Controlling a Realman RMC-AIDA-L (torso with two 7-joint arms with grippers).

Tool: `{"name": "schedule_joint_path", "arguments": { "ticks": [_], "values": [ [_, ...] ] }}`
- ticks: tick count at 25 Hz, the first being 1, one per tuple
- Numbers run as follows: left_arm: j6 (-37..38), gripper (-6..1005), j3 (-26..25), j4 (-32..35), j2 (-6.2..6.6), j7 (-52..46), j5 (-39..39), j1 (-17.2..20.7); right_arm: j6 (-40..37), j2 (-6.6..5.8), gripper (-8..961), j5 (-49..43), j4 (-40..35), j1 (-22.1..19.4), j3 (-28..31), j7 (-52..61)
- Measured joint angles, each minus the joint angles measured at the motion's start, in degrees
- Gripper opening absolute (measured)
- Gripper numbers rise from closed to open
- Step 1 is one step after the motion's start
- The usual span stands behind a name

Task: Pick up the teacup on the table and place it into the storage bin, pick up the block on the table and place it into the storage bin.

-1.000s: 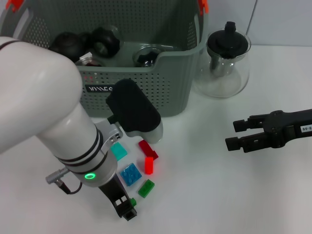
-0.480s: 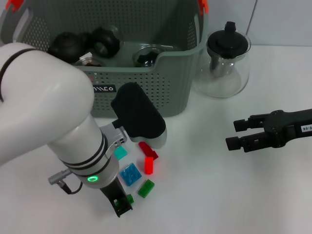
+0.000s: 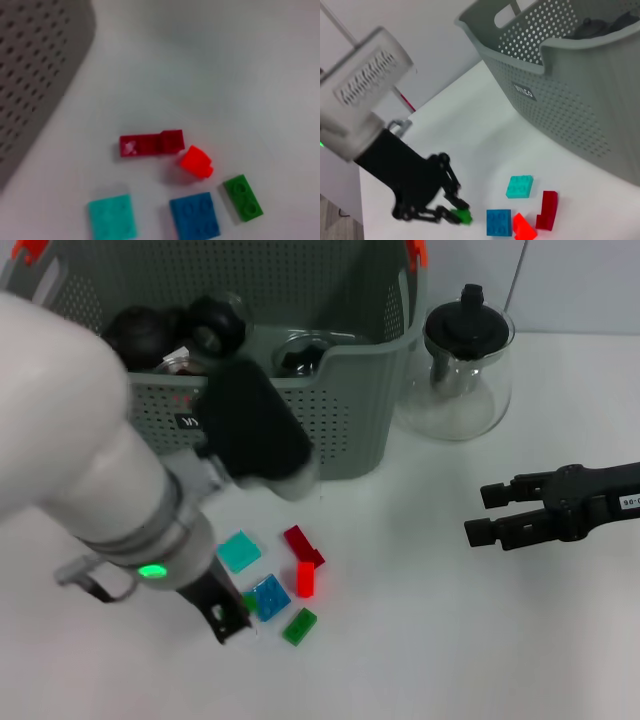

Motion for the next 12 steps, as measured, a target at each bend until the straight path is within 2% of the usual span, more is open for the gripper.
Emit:
{"name": "schedule_joint_path", "arguments": {
  "ticks": [1, 6, 9, 12],
  "values": [
    [1.37, 151, -1.62, 1.57, 0.04, 0.73, 0.06, 0.35, -0.09, -0.03, 946, 0.00, 0.00, 0.00, 0.12, 0.00],
    [9.24, 151, -16.32, 14.83, 0.34, 5.65, -2.57, 0.97, -0.19, -0.08, 946, 0.00, 0.00, -0.06, 0.42, -0.04],
    [11.27, 151, -27.31, 21.14, 0.54, 8.53, -6.92, -1.62, -0.17, -0.08, 946, 0.00, 0.00, -0.02, 0.41, -0.05],
    [10.25, 150, -35.87, 21.69, 0.81, 11.16, -8.70, -6.56, -0.20, -0.15, 946, 0.00, 0.00, 0.35, 0.44, 0.07]
  ]
}}
